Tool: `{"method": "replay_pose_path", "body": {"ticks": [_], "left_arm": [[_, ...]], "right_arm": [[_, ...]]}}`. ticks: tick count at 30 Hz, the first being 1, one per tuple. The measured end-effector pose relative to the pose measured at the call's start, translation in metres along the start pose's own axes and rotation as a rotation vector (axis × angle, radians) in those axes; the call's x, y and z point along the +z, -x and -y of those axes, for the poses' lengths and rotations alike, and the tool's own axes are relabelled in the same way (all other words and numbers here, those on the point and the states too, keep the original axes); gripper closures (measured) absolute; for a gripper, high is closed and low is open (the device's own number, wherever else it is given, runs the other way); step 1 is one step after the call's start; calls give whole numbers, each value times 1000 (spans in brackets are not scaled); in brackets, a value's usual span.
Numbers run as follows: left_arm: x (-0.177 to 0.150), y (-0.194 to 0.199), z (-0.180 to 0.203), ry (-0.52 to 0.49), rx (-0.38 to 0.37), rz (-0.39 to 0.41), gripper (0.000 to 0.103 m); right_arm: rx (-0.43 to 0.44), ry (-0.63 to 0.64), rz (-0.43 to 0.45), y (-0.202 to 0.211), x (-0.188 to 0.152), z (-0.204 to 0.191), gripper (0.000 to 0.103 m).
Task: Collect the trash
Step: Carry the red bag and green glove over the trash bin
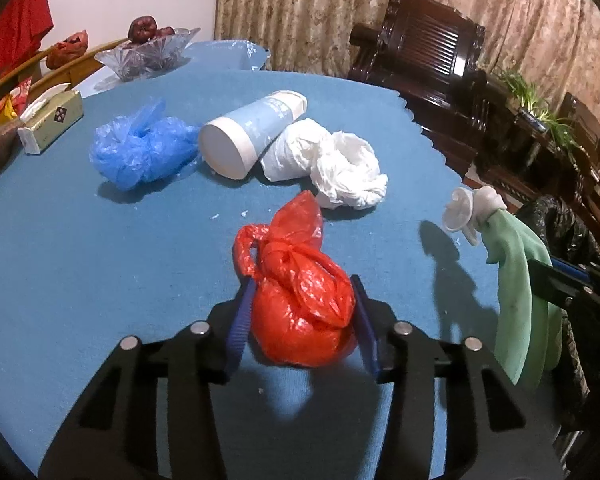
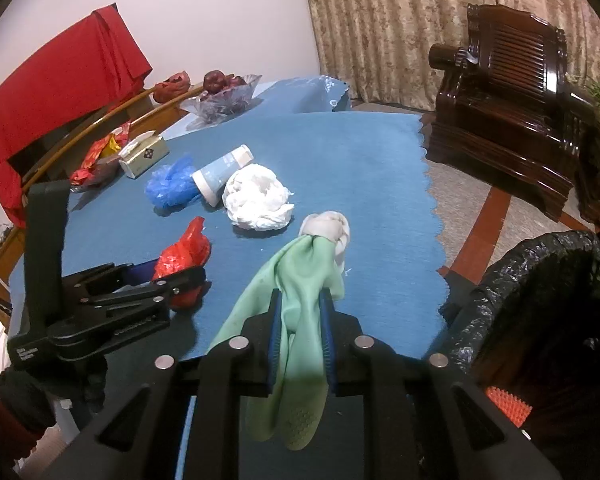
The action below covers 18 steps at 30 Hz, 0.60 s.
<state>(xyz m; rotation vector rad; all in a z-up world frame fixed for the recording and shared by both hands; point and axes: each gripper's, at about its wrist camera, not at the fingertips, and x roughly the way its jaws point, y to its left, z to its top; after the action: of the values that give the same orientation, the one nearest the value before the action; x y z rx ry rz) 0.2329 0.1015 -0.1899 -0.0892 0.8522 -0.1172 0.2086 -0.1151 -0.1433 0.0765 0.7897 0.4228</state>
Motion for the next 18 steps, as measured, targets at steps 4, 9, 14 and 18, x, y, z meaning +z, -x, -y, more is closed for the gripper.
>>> {"method": "replay_pose_path", "body": {"ticks": [4, 9, 14, 18], "left_arm": [[0, 13, -3, 5, 4, 23, 61], [4, 35, -1, -2, 11, 55, 61], [7, 55, 5, -11, 10, 76, 61], [10, 65, 11, -19, 1, 90, 61]], "right_arm": [[2, 11, 13, 5, 2, -3, 85], [9, 18, 29, 14, 4, -7, 85], [10, 30, 49, 29, 7, -10, 85], [3, 32, 72, 45, 7, -10, 85]]}}
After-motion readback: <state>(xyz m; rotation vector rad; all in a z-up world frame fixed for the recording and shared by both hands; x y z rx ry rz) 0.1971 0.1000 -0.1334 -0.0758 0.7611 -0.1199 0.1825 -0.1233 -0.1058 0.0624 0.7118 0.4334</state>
